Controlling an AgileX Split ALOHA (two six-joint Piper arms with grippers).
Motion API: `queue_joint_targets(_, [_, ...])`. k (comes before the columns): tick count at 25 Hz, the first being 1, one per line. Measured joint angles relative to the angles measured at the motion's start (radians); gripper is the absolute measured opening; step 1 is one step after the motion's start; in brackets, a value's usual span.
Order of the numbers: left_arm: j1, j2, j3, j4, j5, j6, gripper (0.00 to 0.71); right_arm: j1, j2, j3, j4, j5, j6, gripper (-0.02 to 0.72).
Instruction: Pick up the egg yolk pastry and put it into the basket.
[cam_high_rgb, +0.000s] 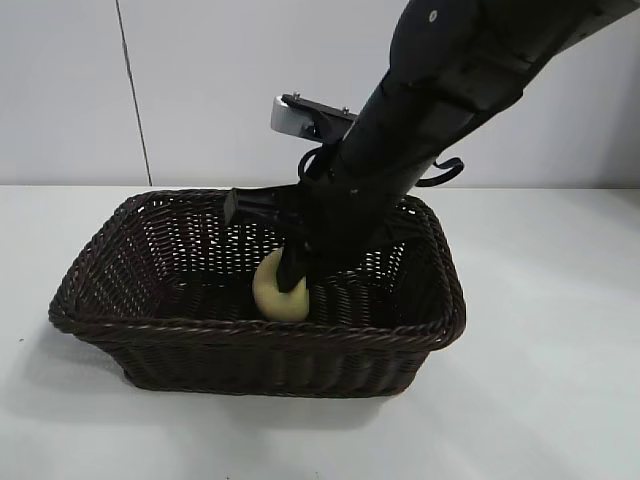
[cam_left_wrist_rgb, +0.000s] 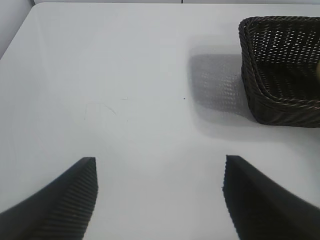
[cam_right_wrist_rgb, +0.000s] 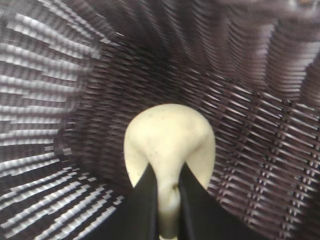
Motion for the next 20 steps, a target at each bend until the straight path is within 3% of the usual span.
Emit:
queue_joint_targets(6, [0.0, 0.0, 0.0, 0.0, 0.0, 0.0, 0.514, 0.0, -0.029, 0.0, 0.0, 0.009, 0.0, 0.385])
queue_joint_targets(11, [0.0, 0.0, 0.0, 0.0, 0.0, 0.0, 0.514, -0.011, -0.084, -0.079, -0.009, 0.142, 0.013, 0.424])
queue_joint_targets(14, [0.0, 0.0, 0.0, 0.0, 0.0, 0.0, 0.514, -0.033, -0.09, -0.196, -0.027, 0.303, 0.028, 0.423])
queue_joint_targets(20, [0.0, 0.0, 0.0, 0.0, 0.0, 0.0, 0.514, -0.068, -0.093, -0.388, -0.149, 0.549, 0.126, 0.423])
